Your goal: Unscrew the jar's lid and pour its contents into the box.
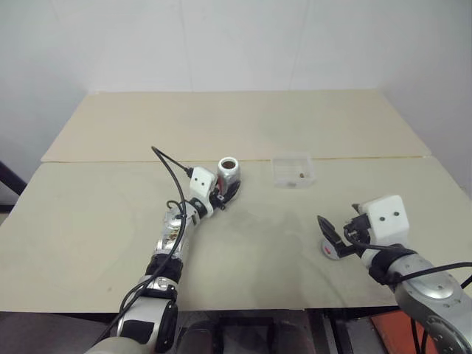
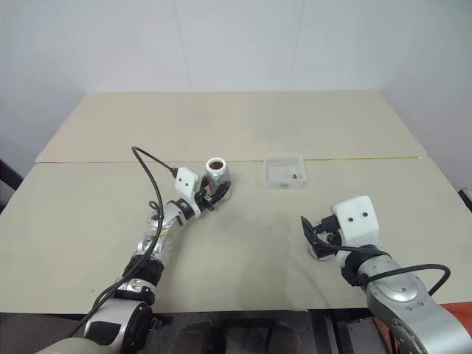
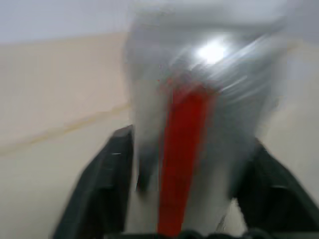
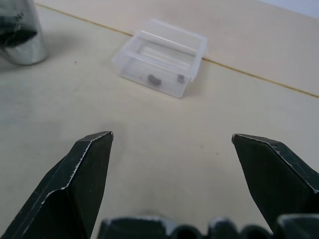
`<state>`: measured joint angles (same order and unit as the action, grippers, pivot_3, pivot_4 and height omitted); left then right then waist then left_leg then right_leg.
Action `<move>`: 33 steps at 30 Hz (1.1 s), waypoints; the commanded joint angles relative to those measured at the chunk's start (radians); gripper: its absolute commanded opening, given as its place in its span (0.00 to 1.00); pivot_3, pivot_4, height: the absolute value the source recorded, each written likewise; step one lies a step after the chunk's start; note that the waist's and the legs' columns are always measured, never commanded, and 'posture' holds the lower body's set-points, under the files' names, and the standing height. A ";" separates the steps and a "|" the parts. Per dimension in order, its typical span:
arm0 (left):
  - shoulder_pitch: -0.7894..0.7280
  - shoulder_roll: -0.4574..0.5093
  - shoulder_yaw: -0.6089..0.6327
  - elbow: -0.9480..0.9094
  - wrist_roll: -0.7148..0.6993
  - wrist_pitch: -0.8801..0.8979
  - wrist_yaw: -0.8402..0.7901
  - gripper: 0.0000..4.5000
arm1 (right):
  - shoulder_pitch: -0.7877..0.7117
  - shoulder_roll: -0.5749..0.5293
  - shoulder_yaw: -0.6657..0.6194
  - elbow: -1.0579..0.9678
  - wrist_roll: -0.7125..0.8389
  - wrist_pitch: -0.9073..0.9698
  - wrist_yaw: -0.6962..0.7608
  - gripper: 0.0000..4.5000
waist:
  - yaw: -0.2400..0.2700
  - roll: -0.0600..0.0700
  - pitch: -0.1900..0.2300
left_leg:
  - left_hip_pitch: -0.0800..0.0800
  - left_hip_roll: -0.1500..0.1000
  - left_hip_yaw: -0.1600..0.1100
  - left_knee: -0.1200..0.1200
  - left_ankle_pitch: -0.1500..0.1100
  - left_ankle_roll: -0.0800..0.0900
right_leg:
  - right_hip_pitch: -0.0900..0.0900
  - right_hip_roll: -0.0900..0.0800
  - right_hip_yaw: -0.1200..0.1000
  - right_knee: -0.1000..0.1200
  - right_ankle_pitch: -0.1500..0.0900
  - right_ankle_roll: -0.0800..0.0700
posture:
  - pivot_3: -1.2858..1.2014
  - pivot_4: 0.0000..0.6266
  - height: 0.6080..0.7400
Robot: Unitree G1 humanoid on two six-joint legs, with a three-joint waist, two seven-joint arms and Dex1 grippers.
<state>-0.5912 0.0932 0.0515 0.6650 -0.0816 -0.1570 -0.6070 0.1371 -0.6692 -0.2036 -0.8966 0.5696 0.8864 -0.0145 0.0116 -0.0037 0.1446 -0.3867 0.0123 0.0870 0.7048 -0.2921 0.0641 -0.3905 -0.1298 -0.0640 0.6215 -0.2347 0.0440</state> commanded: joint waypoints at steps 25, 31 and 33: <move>0.411 0.389 0.056 -0.899 -0.397 0.428 -0.294 0.99 | 0.172 -0.077 -0.238 -0.043 0.011 -0.246 0.533 1.00 | 0.001 0.001 0.000 | 0.000 0.002 -0.001 -0.002 0.000 -0.002 | 0.000 0.000 0.000 -0.009 0.000 -0.001 | 0.52 0.24 1.00; 0.462 0.538 0.093 -0.989 -0.480 0.477 -0.394 0.99 | 0.285 -0.148 -0.494 0.082 0.028 -0.414 0.848 1.00 | -0.001 0.001 0.000 | 0.005 0.002 0.000 -0.004 -0.001 0.001 | 0.004 0.000 0.001 -0.010 0.000 -0.001 | 0.52 0.24 1.00; 0.487 0.561 0.097 -0.993 -0.471 0.462 -0.412 0.99 | 0.286 -0.162 -0.534 0.131 0.007 -0.478 0.915 1.00 | -0.002 0.001 0.000 | 0.006 0.002 0.001 -0.005 -0.002 0.003 | 0.004 0.000 0.002 -0.010 0.000 -0.001 | 0.52 0.24 1.00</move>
<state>-0.1157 0.6361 0.1341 -0.2990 -0.5455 0.3251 -0.9991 0.4249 -0.8169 -0.6802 -0.7818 0.5881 0.4795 0.8437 0.0092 -0.0030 0.1445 -0.3804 0.0146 0.0882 0.6993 -0.2945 0.0669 -0.3866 -0.1296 -0.0618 0.6119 -0.2345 0.0424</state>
